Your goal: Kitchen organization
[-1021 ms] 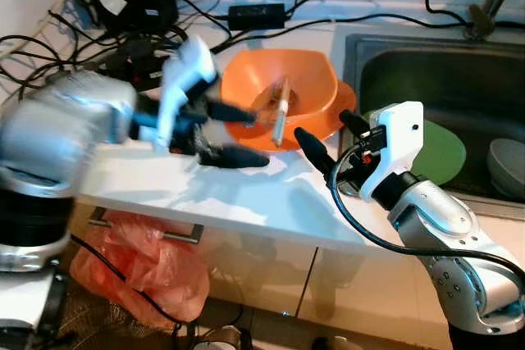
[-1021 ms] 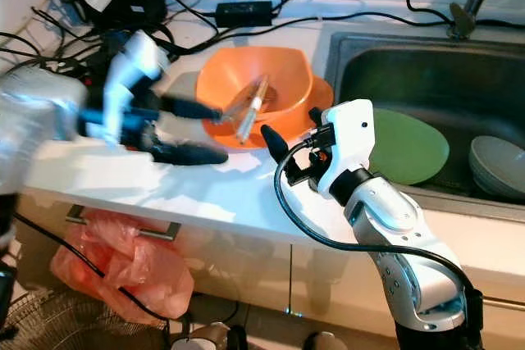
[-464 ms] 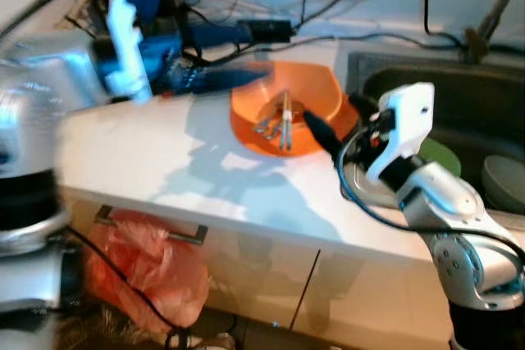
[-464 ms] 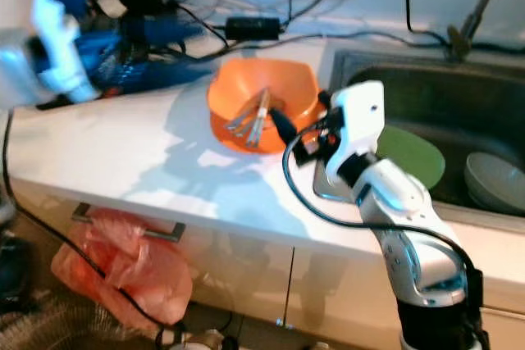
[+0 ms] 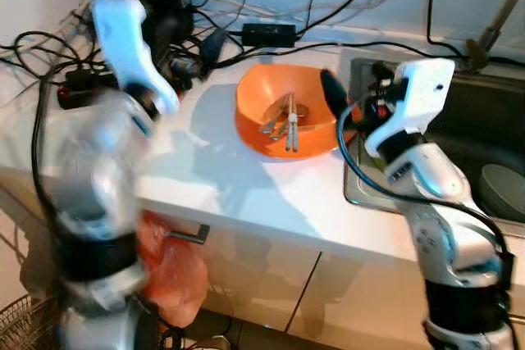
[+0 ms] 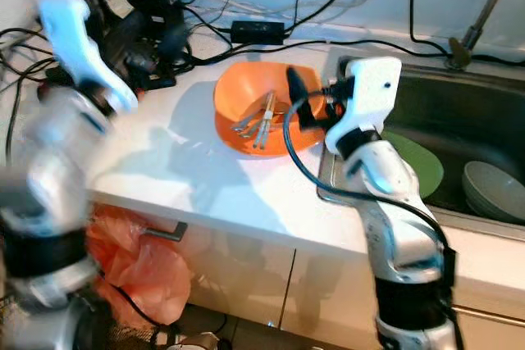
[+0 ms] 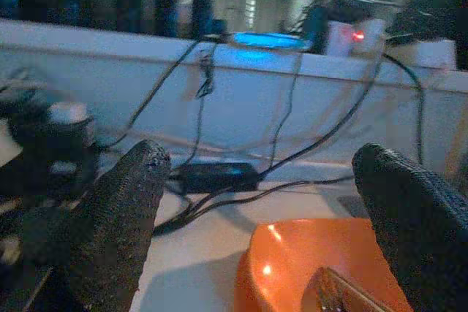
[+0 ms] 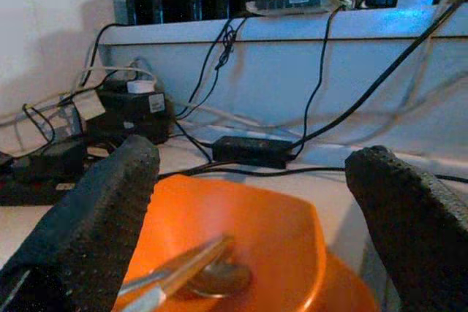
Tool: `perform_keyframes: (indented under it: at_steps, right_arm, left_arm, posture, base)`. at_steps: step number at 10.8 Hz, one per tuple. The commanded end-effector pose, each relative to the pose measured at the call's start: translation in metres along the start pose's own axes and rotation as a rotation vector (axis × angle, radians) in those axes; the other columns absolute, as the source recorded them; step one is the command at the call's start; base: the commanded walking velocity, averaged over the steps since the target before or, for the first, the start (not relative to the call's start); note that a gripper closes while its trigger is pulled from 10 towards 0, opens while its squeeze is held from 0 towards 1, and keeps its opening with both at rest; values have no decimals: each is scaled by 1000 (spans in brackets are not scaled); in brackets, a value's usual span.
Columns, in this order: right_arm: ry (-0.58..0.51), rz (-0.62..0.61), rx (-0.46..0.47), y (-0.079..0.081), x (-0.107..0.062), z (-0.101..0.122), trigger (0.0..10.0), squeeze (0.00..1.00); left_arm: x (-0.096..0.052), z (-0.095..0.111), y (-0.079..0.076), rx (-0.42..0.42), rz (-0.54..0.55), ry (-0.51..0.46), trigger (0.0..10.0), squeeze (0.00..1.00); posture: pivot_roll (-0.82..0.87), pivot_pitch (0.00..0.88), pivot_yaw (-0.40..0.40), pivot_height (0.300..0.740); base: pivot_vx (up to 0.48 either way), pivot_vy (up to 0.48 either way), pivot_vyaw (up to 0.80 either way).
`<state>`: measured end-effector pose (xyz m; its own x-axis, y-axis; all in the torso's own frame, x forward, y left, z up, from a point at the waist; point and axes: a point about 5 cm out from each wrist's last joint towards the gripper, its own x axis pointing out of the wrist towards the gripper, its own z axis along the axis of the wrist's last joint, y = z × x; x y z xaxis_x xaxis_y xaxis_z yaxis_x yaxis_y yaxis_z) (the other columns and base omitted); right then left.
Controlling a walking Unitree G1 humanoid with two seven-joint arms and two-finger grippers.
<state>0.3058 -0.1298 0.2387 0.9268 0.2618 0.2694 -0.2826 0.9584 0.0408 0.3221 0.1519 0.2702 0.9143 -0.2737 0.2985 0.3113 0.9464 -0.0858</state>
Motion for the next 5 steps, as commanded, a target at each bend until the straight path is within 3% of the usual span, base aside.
perform_keyframes:
  at_steps: [1,5]
  right_arm:
    - [-17,-33,-11,-1,3,1,10000,0]
    - [-13,-54,3,8,7,-7,10000,0]
  left_arm:
    - [-2,1,-7,84,31,-48,10000,0]
    - [2,-10,-21,148,89,-102,10000,0]
  posture:
    - [30,32,4,740]
    - [28,25,2,740]
  base:
    - [0,0,0]
    - [0,0,0]
